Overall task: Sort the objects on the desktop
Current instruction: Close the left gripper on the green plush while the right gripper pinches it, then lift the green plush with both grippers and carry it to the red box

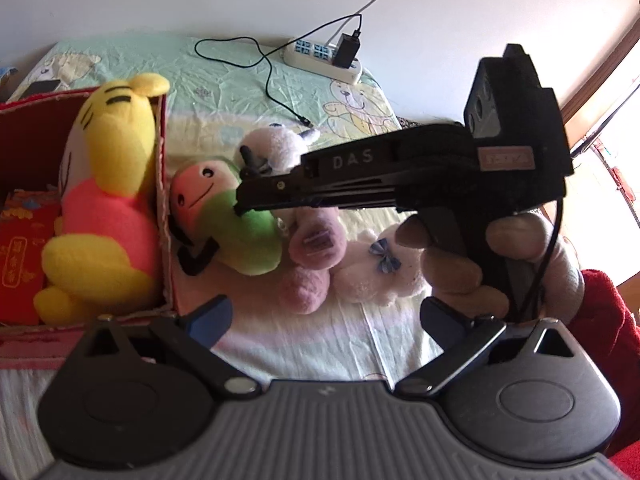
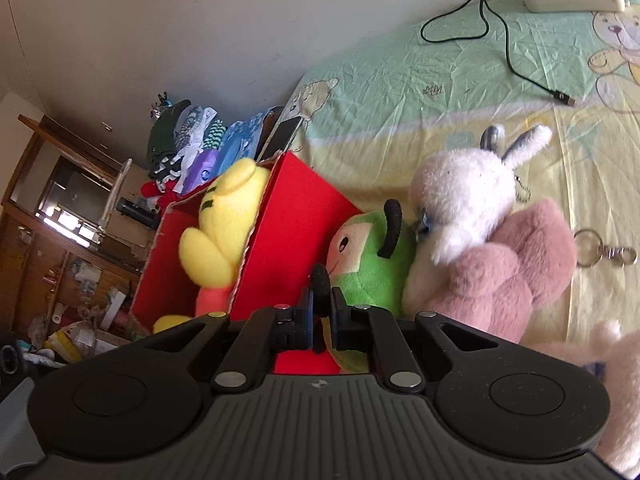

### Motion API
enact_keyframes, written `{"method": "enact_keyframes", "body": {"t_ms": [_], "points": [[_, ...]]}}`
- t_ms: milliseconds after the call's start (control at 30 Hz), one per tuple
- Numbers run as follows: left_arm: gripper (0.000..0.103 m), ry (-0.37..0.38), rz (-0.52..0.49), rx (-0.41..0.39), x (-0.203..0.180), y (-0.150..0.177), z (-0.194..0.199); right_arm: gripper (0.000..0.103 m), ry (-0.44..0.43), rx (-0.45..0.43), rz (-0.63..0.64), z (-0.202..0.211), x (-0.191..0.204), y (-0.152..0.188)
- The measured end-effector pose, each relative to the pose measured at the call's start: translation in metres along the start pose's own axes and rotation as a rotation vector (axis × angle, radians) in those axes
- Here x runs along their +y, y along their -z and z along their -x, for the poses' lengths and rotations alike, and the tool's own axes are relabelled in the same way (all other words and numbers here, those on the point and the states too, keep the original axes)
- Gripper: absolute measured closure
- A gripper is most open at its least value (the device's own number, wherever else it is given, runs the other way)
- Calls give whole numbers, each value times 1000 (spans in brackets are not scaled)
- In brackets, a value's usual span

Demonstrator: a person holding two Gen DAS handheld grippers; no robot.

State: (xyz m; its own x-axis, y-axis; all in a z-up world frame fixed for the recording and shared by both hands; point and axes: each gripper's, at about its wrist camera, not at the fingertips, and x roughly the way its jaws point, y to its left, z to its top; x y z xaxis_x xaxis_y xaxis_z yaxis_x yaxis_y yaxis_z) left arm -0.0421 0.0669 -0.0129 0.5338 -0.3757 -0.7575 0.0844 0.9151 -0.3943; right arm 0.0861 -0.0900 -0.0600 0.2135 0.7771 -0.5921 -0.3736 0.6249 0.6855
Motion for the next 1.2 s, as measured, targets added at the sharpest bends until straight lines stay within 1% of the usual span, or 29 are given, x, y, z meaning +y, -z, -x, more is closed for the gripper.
{"method": "enact_keyframes", "body": {"t_ms": [67,133,267,367,467,533,600,667,733,800,900,967,1000,1100,1200], "points": [[3,20,11,12,2,5,2,95,-35,12,-17,7,2,10],[3,32,18,21,4,13,5,95,-43,20,-29,14,4,22],[3,48,54,52,14,30,8,94,-71,80,-67,20,3,52],[3,57,101,98,24,46,3,94,-83,127,-113,21,0,75],[3,61,142,130,32,60,-2,92,-85,165,-131,21,-2,90],[3,56,161,139,35,67,-5,85,-63,155,-144,25,-4,92],[3,45,171,139,36,70,-6,72,-61,122,-173,32,-10,92],[3,42,170,125,35,69,-6,68,-54,79,-212,39,-18,92],[3,48,158,103,31,66,-4,68,-16,57,-230,44,-27,93],[3,41,130,88,27,61,-3,68,21,55,-226,40,-33,94],[3,35,88,79,16,53,-7,67,51,81,-222,25,-42,99],[3,25,60,84,12,49,-14,66,32,82,-228,17,-45,103],[3,15,52,92,12,49,-18,62,14,79,-236,14,-46,104],[3,3,62,125,17,48,-32,56,-16,66,-252,7,-47,106],[3,-25,71,127,24,48,-38,53,-50,59,-264,-2,-46,106]]}}
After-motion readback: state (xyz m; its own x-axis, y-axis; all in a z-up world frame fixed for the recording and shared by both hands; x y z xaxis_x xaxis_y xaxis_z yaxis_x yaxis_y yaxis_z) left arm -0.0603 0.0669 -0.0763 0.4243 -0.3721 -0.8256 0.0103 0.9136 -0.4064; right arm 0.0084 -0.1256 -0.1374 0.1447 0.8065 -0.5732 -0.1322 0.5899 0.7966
